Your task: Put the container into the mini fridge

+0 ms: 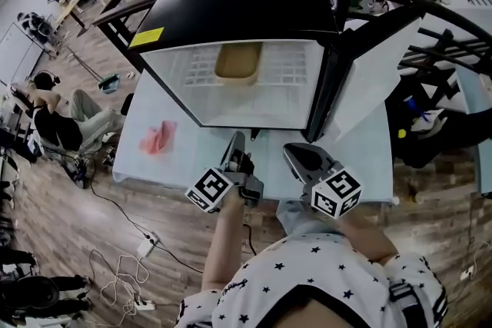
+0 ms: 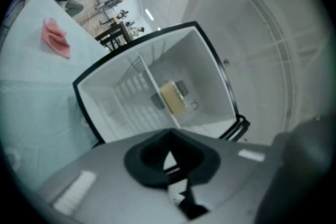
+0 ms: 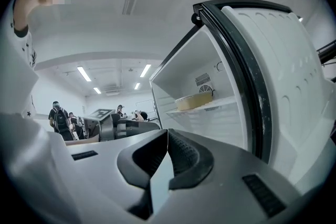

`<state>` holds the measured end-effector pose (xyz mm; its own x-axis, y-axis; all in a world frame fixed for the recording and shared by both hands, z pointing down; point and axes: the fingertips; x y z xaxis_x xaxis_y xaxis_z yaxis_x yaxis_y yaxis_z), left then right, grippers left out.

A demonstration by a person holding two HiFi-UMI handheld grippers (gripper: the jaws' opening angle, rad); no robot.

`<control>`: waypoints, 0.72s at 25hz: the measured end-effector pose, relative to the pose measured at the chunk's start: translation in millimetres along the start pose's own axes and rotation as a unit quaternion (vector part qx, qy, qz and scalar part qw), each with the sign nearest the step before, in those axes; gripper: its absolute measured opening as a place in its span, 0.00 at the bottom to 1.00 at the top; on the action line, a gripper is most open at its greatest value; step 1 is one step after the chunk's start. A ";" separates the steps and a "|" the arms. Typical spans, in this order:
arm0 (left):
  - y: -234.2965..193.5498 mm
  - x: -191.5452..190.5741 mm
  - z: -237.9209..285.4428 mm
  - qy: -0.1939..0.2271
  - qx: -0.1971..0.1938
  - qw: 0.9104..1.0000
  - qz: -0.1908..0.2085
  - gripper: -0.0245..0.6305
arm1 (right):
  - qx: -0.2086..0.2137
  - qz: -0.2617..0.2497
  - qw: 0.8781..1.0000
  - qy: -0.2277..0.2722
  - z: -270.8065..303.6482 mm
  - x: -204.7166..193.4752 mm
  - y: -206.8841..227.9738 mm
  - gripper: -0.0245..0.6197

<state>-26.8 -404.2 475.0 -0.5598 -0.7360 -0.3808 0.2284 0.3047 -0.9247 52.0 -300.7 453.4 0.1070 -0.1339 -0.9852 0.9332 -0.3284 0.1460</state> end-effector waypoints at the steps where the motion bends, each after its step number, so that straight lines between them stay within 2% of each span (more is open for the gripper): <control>1: -1.5 -5.1 -7.2 -0.002 0.004 1.000 0.006 0.05 | 0.001 0.000 1.000 0.000 -4.2 -2.5 -4.2 0.07; 9: -15.1 -42.3 -66.3 -0.014 0.062 0.997 0.054 0.04 | 0.015 -0.002 1.000 -0.012 -40.5 -18.6 -37.5 0.07; 18: -13.0 -79.4 -128.2 -0.030 0.087 0.991 0.101 0.04 | 0.037 -0.011 0.999 -0.019 -68.8 -27.2 -73.6 0.07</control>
<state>-87.5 -272.2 517.6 -0.4416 -0.7071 -0.5523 0.4672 0.3443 -0.8143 4.0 -208.6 463.3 0.0727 -0.1612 -0.9842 0.9069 -0.3999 0.1325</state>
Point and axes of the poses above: the fingertips, and each gripper's own axes: z forward along the fingers, y to its right, x out of its top, and after that the axes turned 6 degrees about -z, right-handed
